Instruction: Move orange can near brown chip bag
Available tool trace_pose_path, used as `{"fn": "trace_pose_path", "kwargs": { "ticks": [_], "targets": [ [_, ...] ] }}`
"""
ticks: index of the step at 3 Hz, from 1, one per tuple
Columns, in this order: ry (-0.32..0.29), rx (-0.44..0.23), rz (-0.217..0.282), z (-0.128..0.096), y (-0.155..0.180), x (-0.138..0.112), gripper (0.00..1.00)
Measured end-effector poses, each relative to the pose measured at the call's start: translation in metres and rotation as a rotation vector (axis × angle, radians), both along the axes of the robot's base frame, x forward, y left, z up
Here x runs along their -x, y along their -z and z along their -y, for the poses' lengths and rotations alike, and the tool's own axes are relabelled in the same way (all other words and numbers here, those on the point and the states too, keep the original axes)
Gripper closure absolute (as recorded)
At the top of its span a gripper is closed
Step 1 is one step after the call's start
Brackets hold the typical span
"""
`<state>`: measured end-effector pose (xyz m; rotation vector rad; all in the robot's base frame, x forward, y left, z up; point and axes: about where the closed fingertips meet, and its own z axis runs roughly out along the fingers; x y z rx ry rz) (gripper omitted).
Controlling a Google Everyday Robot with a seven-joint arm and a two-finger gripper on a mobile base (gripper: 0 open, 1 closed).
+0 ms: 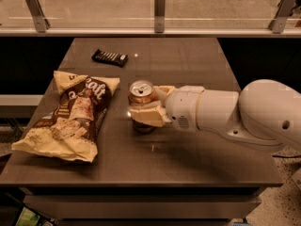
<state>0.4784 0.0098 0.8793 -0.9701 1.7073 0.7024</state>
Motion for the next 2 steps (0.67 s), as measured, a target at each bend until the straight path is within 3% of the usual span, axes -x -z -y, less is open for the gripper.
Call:
{"fn": "trace_pose_path", "kwargs": {
  "ticks": [1, 2],
  "targets": [
    [-0.015, -0.002, -0.011, -0.0131, 0.0072, 0.0043, 1.0],
    [-0.016, -0.002, -0.01, -0.0137, 0.0063, 0.0046, 0.82]
  ]
}}
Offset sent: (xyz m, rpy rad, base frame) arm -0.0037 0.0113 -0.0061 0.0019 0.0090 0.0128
